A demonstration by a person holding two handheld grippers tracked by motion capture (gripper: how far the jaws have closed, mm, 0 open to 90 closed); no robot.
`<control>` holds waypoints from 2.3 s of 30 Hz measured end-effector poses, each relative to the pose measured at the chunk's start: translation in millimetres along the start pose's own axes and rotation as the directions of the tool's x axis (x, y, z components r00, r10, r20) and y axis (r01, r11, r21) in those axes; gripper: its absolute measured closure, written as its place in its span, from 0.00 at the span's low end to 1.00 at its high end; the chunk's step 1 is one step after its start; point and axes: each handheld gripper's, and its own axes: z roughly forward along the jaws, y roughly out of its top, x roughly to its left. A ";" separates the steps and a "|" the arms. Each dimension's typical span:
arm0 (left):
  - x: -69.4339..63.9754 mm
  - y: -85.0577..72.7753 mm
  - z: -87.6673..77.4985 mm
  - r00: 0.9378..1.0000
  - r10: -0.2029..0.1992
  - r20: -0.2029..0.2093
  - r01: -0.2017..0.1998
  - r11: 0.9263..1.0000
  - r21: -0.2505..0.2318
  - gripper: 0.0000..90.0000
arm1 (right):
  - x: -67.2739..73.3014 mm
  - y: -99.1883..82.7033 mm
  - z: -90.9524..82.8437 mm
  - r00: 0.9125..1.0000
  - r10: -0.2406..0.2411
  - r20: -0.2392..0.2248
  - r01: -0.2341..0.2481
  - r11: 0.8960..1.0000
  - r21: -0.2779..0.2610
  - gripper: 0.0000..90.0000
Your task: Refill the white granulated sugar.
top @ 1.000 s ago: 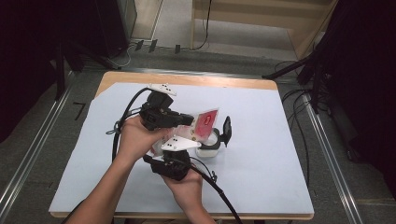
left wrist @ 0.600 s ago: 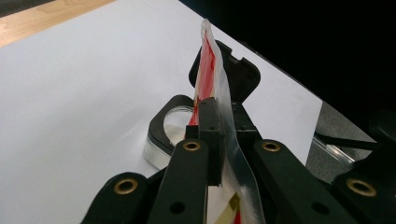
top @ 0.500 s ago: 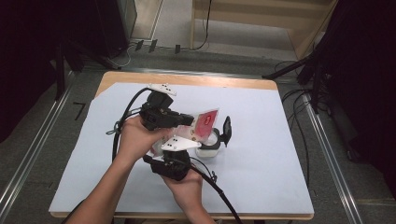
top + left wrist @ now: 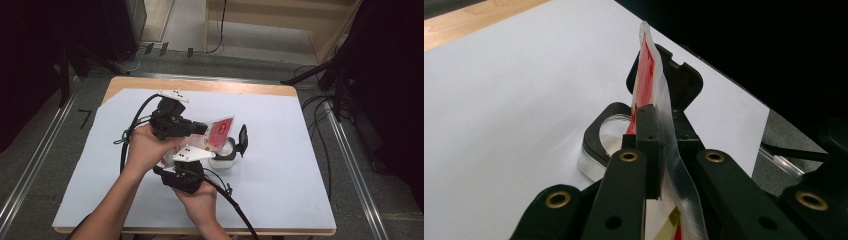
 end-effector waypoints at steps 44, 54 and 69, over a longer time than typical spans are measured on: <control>-4.4 2.6 -2.8 1.000 0.005 -0.011 -0.005 1.000 -0.012 0.96 | 3.2 3.6 -3.0 1.000 0.012 -0.009 -0.012 1.000 -0.002 0.70; -5.0 3.0 -2.1 1.000 0.006 -0.008 -0.006 1.000 -0.014 0.96 | 2.6 3.3 -2.6 1.000 0.015 -0.005 -0.015 1.000 -0.006 0.70; -6.3 3.4 0.1 1.000 0.013 -0.007 -0.013 1.000 -0.013 0.96 | 2.0 2.1 -3.5 1.000 0.012 0.001 -0.012 1.000 -0.006 0.70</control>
